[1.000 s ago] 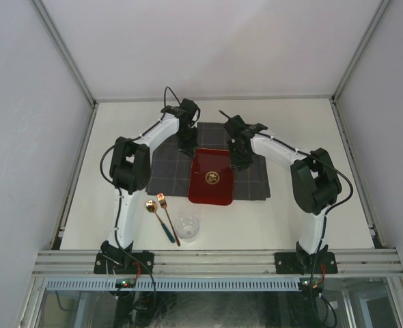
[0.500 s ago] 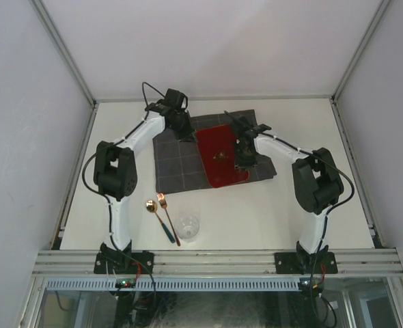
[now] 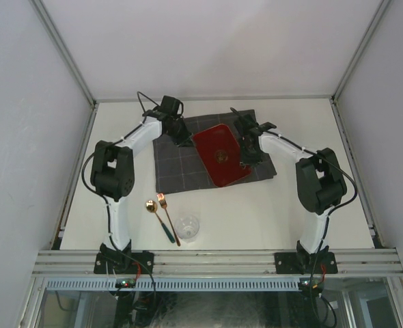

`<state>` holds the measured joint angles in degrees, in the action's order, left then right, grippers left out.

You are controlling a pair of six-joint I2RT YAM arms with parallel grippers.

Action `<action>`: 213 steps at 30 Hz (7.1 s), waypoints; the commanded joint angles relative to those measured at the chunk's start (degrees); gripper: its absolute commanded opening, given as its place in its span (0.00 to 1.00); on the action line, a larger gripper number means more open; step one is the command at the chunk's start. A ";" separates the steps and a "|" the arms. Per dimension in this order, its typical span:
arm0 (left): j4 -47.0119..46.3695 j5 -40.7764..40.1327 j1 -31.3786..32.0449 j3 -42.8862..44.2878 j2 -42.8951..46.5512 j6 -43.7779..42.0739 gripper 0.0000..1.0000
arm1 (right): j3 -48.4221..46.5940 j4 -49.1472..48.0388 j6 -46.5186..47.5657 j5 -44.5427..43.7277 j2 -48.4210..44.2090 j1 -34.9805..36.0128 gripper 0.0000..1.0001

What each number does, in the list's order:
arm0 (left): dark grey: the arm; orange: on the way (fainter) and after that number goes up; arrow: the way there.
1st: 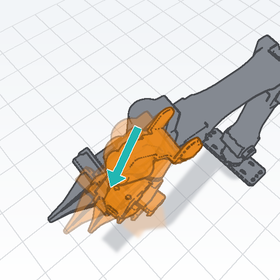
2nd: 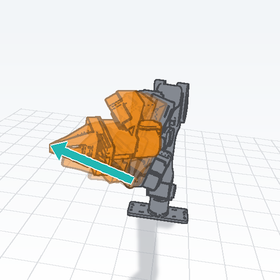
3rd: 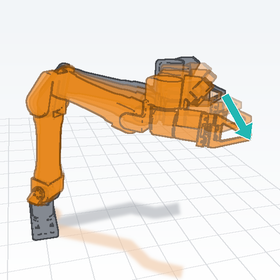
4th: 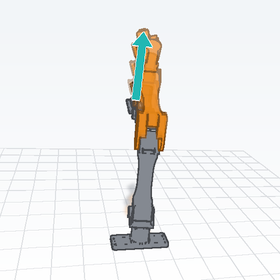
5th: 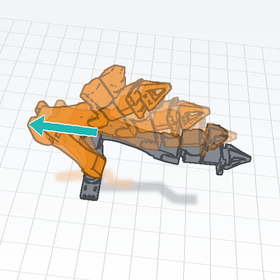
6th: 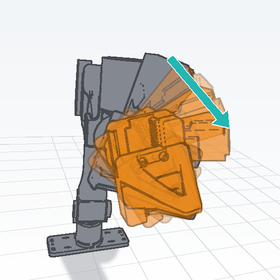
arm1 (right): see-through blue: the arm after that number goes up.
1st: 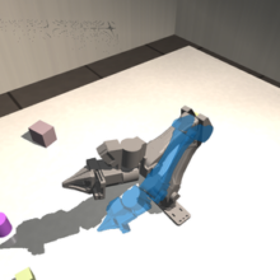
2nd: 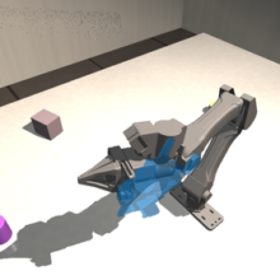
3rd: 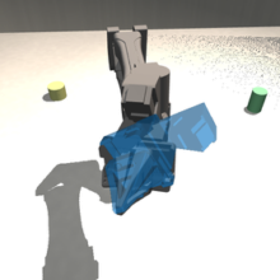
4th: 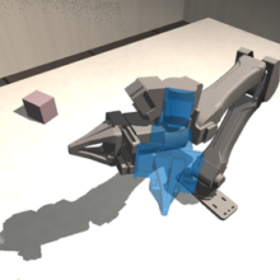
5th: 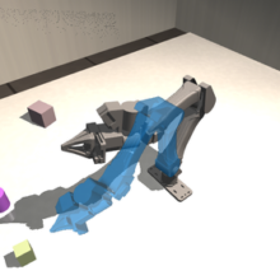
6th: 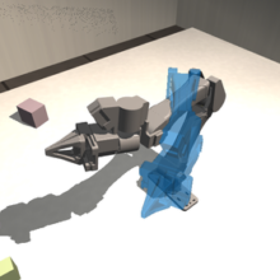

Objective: Set the dinner table for one person
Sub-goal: Place the plate on the napkin, then adjust the napkin at the center of the board.

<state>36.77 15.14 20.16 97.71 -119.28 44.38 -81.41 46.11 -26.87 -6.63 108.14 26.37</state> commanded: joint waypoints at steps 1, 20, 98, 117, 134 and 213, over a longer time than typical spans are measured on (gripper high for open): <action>-5.59 -1.65 -0.69 -2.70 6.82 4.50 0.00 | -0.16 -0.24 -0.95 -1.54 -3.11 -0.77 0.24; -25.36 -8.69 -1.38 -16.84 12.15 21.02 0.00 | -0.68 -0.25 -0.97 -1.08 -1.99 -1.49 0.24; 10.18 -5.52 -7.97 -0.88 0.21 0.44 1.00 | -7.79 0.30 1.02 -1.28 12.27 -8.31 0.85; 10.67 -3.05 -9.26 -1.49 -0.03 -1.73 1.00 | 2.85 0.83 -2.11 -2.31 6.85 -6.26 0.89; 12.33 -0.68 -10.03 0.88 -2.49 -3.42 1.00 | 10.41 5.21 -6.43 -4.23 0.26 -3.42 0.90; 7.95 -4.29 -5.81 -9.25 13.63 -5.50 1.00 | -2.89 10.58 -3.48 -5.19 -13.30 -6.40 0.96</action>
<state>45.15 10.50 14.24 82.94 -109.25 42.26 -84.47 59.40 -28.95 -12.56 99.20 19.66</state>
